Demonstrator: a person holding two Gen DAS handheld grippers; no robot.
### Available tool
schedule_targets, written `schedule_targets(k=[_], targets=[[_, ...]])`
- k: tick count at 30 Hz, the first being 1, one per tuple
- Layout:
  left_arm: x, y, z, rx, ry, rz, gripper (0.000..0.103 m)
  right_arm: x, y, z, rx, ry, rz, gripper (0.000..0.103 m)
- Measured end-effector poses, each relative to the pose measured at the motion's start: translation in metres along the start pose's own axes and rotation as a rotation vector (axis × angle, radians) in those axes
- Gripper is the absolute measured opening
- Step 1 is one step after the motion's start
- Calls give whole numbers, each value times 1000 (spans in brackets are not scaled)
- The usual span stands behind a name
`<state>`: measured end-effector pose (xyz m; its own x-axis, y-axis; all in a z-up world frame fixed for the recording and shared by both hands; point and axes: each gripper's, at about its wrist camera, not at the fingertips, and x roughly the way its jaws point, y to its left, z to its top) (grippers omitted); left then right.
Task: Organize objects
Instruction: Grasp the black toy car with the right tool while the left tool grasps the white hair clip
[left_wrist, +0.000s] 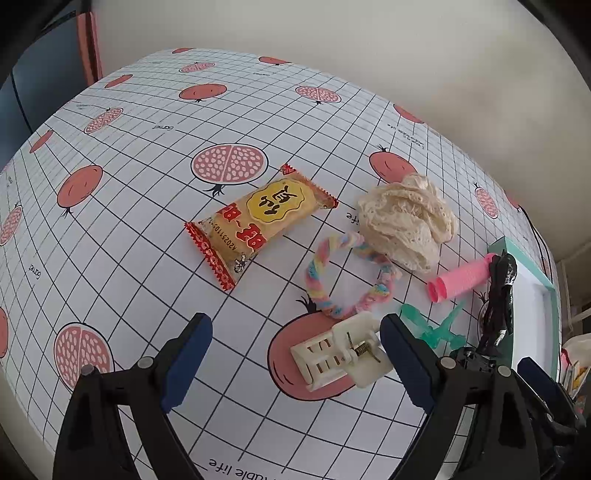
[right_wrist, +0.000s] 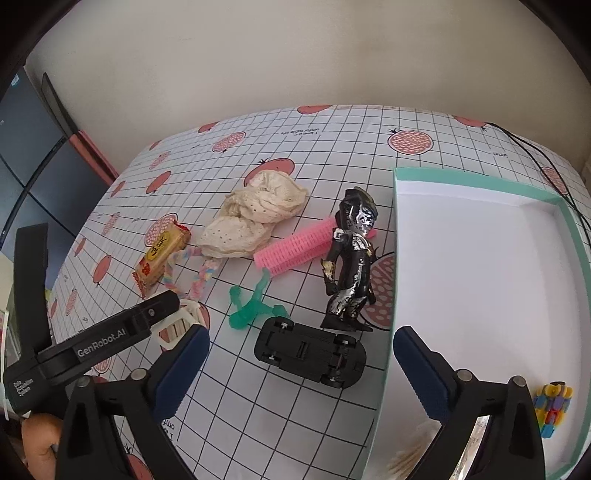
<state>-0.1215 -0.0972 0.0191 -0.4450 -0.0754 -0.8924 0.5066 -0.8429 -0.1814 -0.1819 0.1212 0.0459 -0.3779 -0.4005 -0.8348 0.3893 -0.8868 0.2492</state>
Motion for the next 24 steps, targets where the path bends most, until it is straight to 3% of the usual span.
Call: schedule_targets(k=[16,24], targets=[[0,-9,-2,51,0,-20,93,22,8,-2,-24,53,27,99],[2,-7,-2,33,9,-32,93,20,4,-11,30,120,158,99]])
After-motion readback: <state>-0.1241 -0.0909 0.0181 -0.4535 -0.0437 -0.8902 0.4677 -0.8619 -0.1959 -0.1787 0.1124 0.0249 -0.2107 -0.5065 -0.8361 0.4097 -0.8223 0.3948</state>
